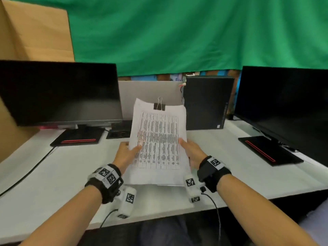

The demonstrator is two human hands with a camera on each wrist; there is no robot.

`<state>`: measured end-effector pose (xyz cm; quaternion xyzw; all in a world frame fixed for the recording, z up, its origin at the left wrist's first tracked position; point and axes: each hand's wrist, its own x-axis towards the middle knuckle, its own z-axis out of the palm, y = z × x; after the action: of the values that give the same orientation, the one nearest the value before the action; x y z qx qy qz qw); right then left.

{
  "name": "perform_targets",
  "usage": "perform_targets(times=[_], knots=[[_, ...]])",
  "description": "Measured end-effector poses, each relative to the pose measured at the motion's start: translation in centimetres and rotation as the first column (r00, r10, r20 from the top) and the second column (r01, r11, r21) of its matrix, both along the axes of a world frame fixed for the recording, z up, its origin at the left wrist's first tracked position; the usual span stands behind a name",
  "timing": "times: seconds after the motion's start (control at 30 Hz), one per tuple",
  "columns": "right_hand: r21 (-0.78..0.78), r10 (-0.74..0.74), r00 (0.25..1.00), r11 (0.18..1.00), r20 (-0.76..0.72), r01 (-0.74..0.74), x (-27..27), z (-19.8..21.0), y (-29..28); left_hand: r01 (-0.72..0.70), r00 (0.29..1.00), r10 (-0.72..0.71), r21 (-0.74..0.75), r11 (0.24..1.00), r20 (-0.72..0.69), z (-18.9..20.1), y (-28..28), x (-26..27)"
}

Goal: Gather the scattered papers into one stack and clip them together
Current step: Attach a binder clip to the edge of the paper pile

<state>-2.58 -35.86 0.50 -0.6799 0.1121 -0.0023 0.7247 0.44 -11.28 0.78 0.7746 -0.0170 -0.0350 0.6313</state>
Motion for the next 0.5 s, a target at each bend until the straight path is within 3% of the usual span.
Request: perform_targets(times=[0.07, 0.13, 0.27, 0.3, 0.4, 0.5], knots=[[-0.265, 0.128, 0.965, 0.946, -0.231, -0.189, 0.8, -2.0, -0.1, -0.03, 0.994, 0.044, 0.137, 0.99, -0.098, -2.7, 0.1, 0.3], [-0.519, 0.157, 0.896, 0.768, -0.416, -0.375, 3.6, -7.1, -1.8, -0.016, 0.984, 0.065, 0.284, 0.959, -0.163, -5.2, -0.2, 0.4], [-0.683, 0.148, 0.865, 0.556, -0.479, -0.473, 8.3, -13.1, -5.1, 0.016, 0.983, 0.071, 0.461, 0.887, -0.171, -6.4, -1.4, -0.3], [-0.686, 0.138, 0.872, 0.564, -0.47, -0.459, 7.9, -12.4, -4.9, 0.022, 0.982, 0.071, 0.48, 0.877, -0.176, -6.6, -1.4, 0.0], [-0.691, 0.163, 0.87, 0.548, -0.465, -0.472, 10.8, -15.4, -6.2, 0.057, 0.979, 0.049, 0.491, 0.869, -0.199, -6.4, -1.0, 0.7], [-0.624, 0.2, 0.862, 0.617, -0.466, -0.48, 6.8, -11.0, -4.8, 0.071, 0.969, 0.027, 0.383, 0.921, -0.246, -6.9, -0.4, 1.5]])
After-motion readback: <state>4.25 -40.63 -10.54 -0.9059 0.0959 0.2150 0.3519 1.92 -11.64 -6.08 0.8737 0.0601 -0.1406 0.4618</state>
